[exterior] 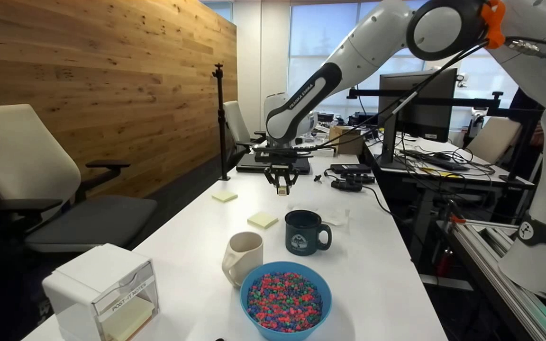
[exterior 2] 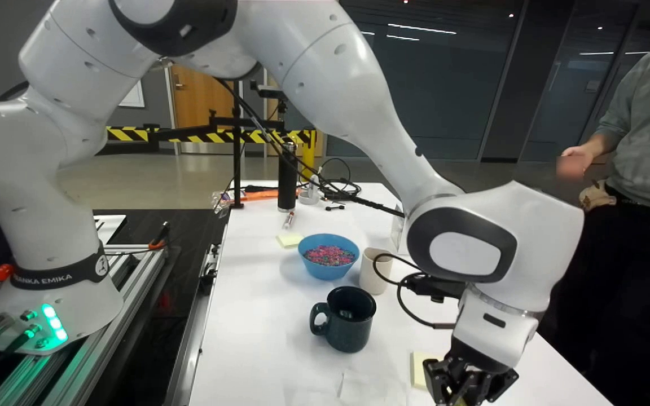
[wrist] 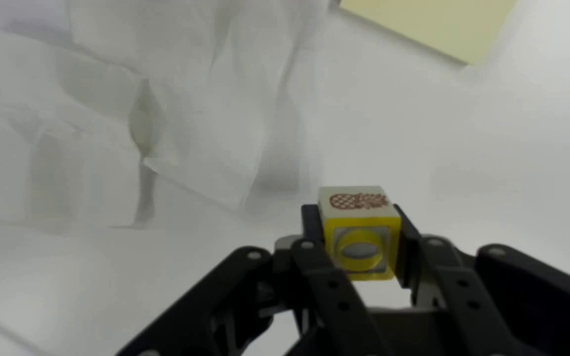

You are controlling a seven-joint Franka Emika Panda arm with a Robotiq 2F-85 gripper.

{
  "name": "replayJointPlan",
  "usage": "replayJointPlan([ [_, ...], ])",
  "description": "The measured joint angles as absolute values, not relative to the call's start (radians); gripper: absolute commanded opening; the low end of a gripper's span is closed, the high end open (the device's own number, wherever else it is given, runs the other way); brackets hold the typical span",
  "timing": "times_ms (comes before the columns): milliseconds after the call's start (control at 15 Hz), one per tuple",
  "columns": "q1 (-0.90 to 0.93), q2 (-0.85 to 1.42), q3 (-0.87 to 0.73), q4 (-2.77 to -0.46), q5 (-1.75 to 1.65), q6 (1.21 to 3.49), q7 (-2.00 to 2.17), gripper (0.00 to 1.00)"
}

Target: Put the wooden block in the green cup

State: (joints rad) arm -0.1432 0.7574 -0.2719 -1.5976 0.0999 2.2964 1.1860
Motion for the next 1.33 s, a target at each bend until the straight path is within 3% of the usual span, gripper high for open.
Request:
replayJointPlan([
  [667,0.023,0.359,-0.287,-2.014,-0.055,2.316,1.214,0.09],
  [1333,0.069,0.269,-0.202,-2.169,-0.136,2.375,1.267,0.09],
])
